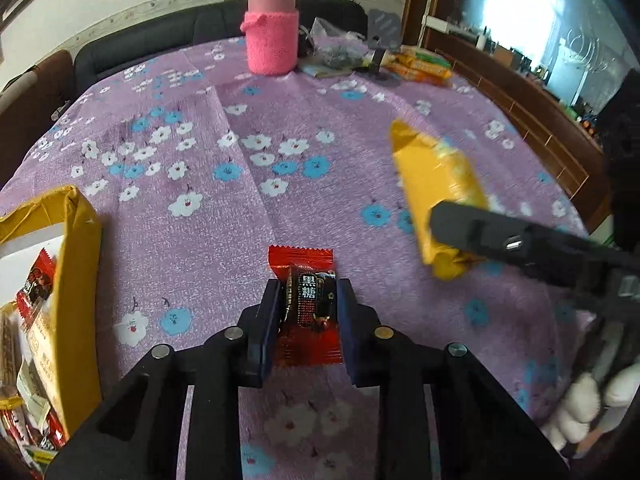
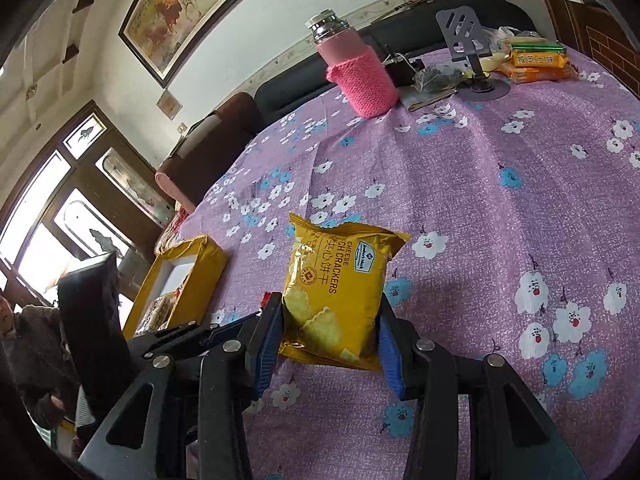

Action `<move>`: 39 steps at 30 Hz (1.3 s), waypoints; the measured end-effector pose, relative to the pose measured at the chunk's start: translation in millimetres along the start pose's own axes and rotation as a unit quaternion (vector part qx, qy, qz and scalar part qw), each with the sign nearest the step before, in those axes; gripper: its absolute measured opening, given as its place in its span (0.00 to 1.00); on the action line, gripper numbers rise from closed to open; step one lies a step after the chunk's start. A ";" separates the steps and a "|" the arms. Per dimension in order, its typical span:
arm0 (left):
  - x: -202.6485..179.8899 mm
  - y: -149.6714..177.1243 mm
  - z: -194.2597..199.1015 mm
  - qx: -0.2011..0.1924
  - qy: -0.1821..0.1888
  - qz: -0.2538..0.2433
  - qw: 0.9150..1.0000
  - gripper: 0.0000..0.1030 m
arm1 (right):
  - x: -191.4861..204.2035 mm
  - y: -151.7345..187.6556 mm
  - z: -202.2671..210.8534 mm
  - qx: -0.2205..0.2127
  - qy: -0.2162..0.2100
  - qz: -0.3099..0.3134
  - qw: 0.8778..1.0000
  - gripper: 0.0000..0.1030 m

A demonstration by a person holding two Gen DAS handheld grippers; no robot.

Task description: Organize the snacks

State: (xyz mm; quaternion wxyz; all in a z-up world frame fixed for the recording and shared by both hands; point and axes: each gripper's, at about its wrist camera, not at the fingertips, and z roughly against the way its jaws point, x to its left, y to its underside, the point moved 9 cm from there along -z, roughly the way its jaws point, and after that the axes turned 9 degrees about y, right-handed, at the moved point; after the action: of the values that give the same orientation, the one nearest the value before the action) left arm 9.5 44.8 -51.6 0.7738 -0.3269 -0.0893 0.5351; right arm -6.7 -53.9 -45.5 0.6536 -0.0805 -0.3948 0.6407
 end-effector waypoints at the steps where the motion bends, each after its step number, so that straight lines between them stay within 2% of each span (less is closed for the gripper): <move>1: -1.3 -0.2 6.9 -0.007 0.003 0.003 1.000 0.23 | 1.1 0.6 -0.4 0.002 -0.002 0.001 1.000 0.43; 5: 2.7 -2.6 39.3 -0.043 0.025 0.037 0.998 0.23 | 6.3 2.5 0.9 -0.001 -0.004 0.008 1.000 0.43; 8: 19.5 2.8 83.3 -0.080 0.030 0.069 0.994 0.24 | 9.7 4.7 2.0 -0.002 -0.008 0.012 1.000 0.43; 10: 39.2 11.8 114.7 -0.106 0.018 0.093 0.990 0.24 | 16.0 6.6 3.1 -0.006 -0.006 0.023 1.000 0.43; 13: 79.1 35.3 156.3 -0.132 -0.018 0.130 0.982 0.24 | 29.7 10.1 3.9 -0.008 0.001 0.040 0.999 0.43; 17: 135.1 72.4 192.5 -0.148 -0.060 0.184 0.970 0.24 | 76.4 18.0 7.3 0.000 -0.015 0.077 0.997 0.43; 19: 156.6 91.6 200.4 -0.148 -0.078 0.205 0.964 0.24 | 104.9 24.4 6.7 0.010 -0.033 0.090 0.995 0.43; 24: 176.6 131.1 194.8 -0.138 -0.059 0.245 0.958 0.24 | 185.9 46.8 -9.3 0.041 -0.054 0.154 0.986 0.43; 29: 181.2 141.1 189.8 -0.141 -0.046 0.261 0.954 0.25 | 251.6 68.9 -38.6 0.069 -0.053 0.211 0.974 0.43; 32: 179.0 141.4 193.4 -0.143 -0.038 0.259 0.954 0.29 | 279.2 80.8 -64.7 0.084 -0.032 0.242 0.966 0.43; 34: 178.5 141.7 198.3 -0.146 -0.048 0.255 0.955 0.45 | 288.7 87.4 -80.7 0.095 -0.024 0.258 0.961 0.44; 35: 179.0 141.8 199.9 -0.146 -0.057 0.251 0.955 0.48 | 294.3 88.7 -88.4 0.095 -0.020 0.266 0.959 0.46; 37: 179.5 140.4 205.2 -0.149 -0.073 0.244 0.956 0.50 | 294.2 82.8 -89.2 0.079 -0.008 0.265 0.961 0.46; 39: 178.6 137.1 212.0 -0.158 -0.092 0.233 0.955 0.51 | 292.3 76.2 -79.9 0.068 -0.021 0.253 0.965 0.47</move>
State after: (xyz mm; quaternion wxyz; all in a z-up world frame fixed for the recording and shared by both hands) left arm -126.0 319.5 -8.6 0.5550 -0.4061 -0.1649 0.7070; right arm -55.0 254.1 -25.3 0.4658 -0.1195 -0.3302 0.8122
